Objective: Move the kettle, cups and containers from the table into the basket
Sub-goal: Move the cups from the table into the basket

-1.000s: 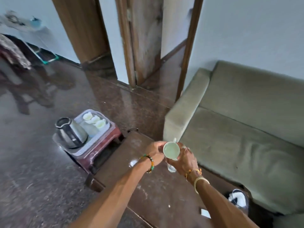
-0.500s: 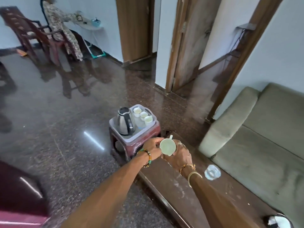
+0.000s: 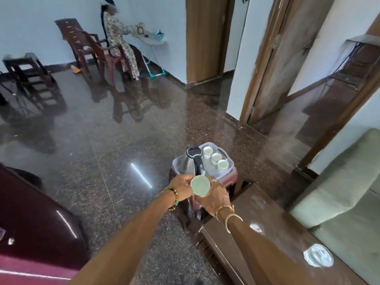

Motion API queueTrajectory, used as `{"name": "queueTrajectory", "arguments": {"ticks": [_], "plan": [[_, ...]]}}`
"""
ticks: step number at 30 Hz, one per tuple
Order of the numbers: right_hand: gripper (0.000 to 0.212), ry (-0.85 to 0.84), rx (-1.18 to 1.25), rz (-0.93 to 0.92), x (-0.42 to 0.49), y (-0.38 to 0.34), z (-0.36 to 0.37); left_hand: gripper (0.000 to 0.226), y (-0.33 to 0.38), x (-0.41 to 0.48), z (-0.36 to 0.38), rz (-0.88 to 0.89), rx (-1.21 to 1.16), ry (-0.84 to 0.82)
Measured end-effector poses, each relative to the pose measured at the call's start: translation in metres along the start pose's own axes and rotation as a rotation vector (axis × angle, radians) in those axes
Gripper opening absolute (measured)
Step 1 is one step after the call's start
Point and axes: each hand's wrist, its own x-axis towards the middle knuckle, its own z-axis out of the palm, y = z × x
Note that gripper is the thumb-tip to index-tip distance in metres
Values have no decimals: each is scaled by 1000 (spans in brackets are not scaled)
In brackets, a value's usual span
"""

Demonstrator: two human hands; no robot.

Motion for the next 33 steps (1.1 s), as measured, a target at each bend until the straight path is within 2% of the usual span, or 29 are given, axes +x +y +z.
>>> {"name": "queueTrajectory", "arguments": {"ticks": [6, 9, 16, 20, 25, 29, 33], "plan": [[68, -19, -86, 1, 77, 12, 12, 35, 15, 66, -10, -25, 40, -13], [61, -12, -155, 33, 116, 23, 4, 31, 30, 103, -7, -3, 23, -51], [65, 33, -91, 205, 171, 58, -1, 45, 48, 178, 8, -33, -7, -192], [77, 17, -90, 345, 191, 74, 12, 51, 40, 221, 23, -52, 5, -291], [69, 46, -55, 497, 209, 94, 38, 66, 23, 269, 47, -102, 59, -424], [67, 54, 16, 578, 226, 102, 57, 61, 14, 296, 58, -145, 134, -452], [72, 27, 51, 580, 248, 117, 74, 52, 10, 324, 71, -158, 213, -407]]}}
